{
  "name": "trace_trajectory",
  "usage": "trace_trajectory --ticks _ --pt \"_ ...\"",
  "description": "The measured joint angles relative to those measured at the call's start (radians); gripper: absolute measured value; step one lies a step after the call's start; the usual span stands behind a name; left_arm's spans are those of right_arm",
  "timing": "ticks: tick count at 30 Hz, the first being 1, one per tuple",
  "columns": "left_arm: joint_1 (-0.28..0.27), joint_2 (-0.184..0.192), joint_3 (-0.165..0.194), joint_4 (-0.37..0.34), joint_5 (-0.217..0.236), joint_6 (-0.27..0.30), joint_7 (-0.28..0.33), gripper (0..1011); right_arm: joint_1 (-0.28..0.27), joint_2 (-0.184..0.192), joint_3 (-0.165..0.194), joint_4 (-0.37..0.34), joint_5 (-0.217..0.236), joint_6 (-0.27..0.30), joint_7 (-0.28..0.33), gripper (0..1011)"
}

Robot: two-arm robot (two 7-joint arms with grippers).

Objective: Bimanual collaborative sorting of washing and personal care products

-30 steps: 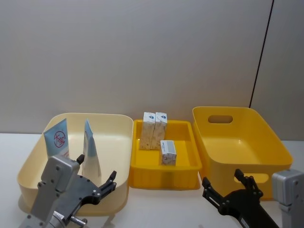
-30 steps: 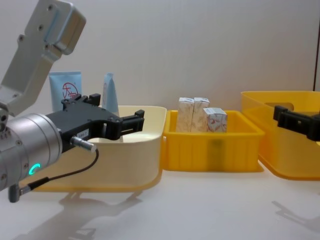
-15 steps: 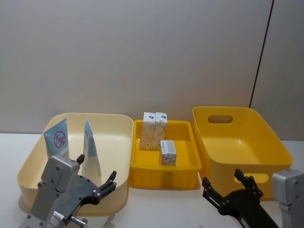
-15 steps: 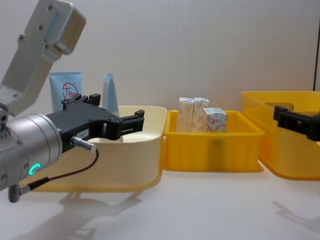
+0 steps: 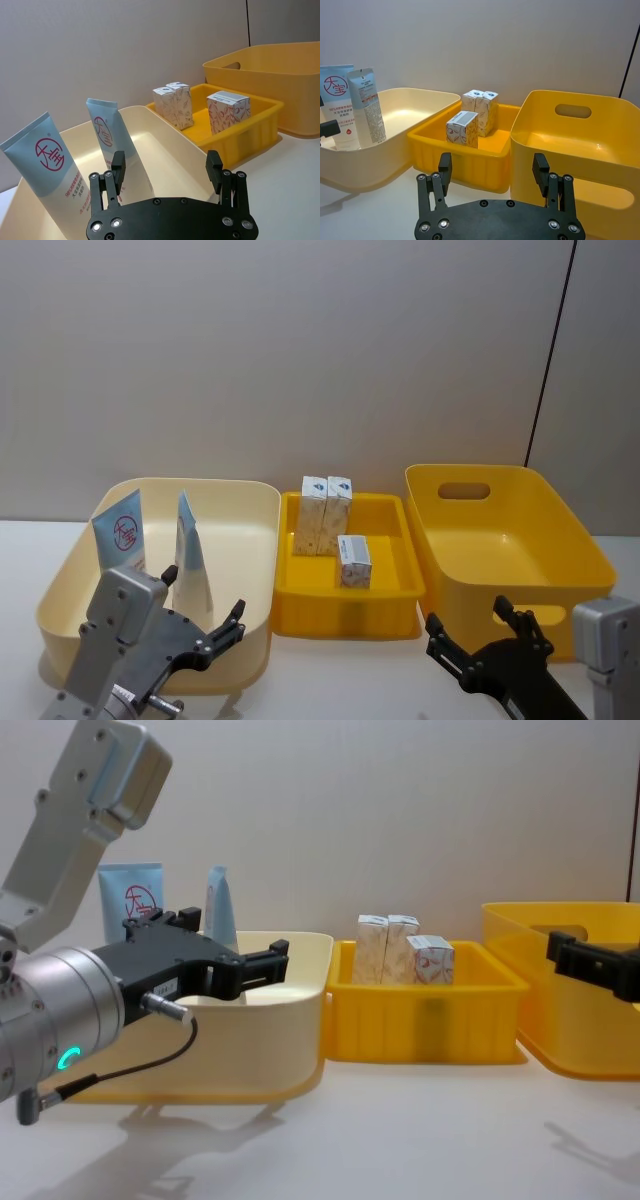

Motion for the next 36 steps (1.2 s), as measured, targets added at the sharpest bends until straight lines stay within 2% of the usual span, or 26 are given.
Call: trace_trajectory --ticks 14,20,24,36 --pt "0.0 0.0 0.0 0.0 0.0 0.0 0.0 1003 0.0 0.0 0.0 0.0 0.0 0.0 0.0 1001" --pt "0.0 0.0 0.0 0.0 0.0 0.0 0.0 1003 0.017 -0.004 -0.001 -0.003 0.006 0.03 0.006 1001" --pt "0.0 0.0 0.0 0.0 0.0 0.0 0.0 1003 0.045 -0.006 -0.007 -0.004 0.015 0.062 0.024 1001" --pt "0.0 0.0 0.0 0.0 0.0 0.0 0.0 1003 0.185 -0.015 -0.046 0.036 0.045 0.168 0.111 1001"
